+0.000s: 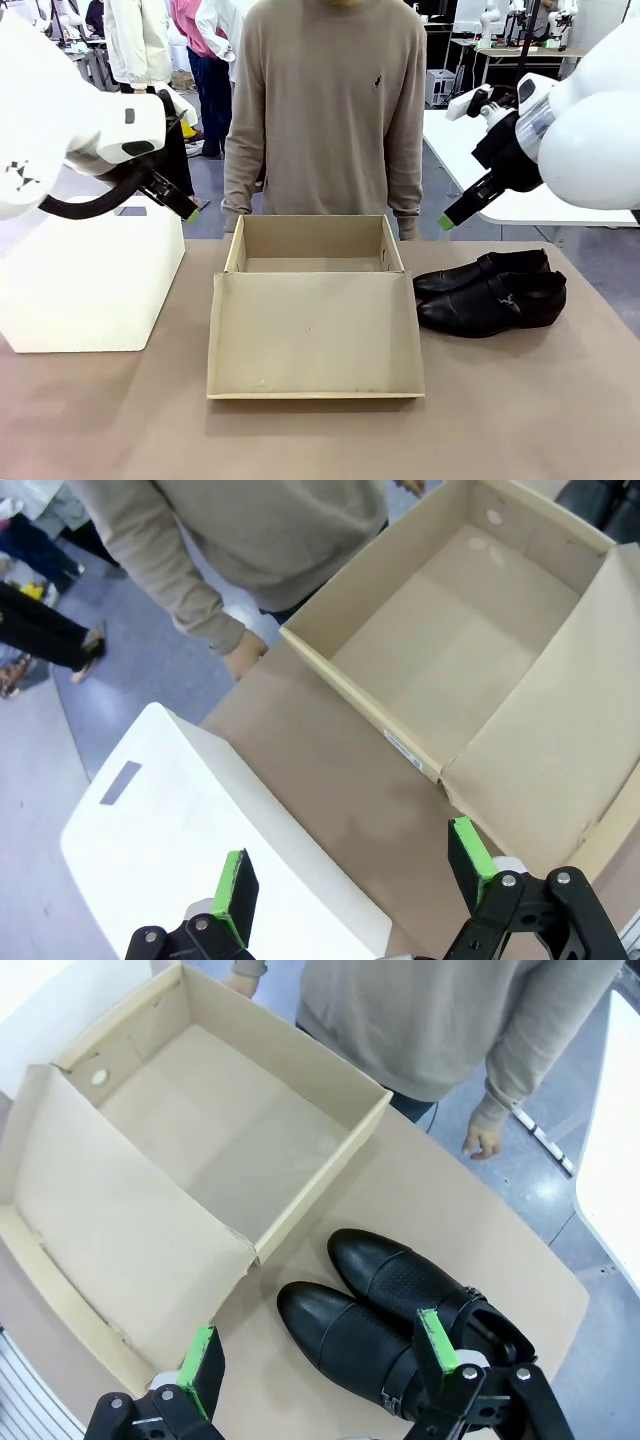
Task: Pack the shoes into the box.
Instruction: Place one shoe of the Shoes into the Shoes Box.
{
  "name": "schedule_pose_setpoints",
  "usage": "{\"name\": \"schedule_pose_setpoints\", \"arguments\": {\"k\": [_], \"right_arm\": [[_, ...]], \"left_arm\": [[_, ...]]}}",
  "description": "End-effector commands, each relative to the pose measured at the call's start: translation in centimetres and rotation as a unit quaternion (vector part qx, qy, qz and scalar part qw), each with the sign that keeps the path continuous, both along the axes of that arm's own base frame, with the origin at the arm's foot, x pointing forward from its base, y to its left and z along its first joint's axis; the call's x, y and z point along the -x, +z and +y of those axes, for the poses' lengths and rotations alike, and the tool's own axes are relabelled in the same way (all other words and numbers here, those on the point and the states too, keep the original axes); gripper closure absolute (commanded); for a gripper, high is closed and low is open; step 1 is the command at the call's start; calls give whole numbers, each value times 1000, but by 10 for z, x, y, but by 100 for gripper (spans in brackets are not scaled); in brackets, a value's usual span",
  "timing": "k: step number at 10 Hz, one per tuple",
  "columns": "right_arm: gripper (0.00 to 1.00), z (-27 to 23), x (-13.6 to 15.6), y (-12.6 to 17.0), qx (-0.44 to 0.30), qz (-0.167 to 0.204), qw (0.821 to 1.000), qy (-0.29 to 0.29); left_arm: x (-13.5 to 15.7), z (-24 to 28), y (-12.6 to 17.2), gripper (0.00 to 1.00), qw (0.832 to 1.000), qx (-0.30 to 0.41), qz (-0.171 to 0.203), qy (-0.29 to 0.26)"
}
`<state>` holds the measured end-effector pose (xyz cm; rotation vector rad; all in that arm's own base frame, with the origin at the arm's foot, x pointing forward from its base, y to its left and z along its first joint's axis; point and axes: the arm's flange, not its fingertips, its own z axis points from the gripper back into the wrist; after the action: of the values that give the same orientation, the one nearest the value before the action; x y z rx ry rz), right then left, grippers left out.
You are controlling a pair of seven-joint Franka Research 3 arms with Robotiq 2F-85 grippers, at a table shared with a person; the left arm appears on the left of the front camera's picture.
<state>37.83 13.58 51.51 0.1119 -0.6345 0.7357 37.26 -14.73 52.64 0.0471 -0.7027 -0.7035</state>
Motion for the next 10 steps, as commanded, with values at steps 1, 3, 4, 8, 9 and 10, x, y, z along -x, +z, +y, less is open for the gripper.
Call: {"name": "schedule_pose_setpoints", "arguments": {"k": [1, 3, 4, 8, 9, 10], "right_arm": [[0, -15, -4, 12, -35, 4, 998, 60], [0, -26, 1, 37, -59, -5, 991, 116], [0, -30, 2, 47, -65, -10, 988, 137], [0, -32, 7, 70, -81, -24, 980, 183], [0, -31, 8, 74, -83, -30, 978, 187], [0, -31, 9, 78, -84, -34, 978, 190]], "left_arm": [[-3, 10, 13, 0, 998, -8, -3, -54], [-3, 20, 41, 0, 992, 6, -11, -126], [-3, 24, 50, 0, 989, 11, -13, -146], [-1, 31, 78, 0, 978, 58, -38, -197], [-1, 32, 83, 0, 977, 72, -46, -195], [-3, 34, 87, 0, 977, 85, -50, -191]]}}
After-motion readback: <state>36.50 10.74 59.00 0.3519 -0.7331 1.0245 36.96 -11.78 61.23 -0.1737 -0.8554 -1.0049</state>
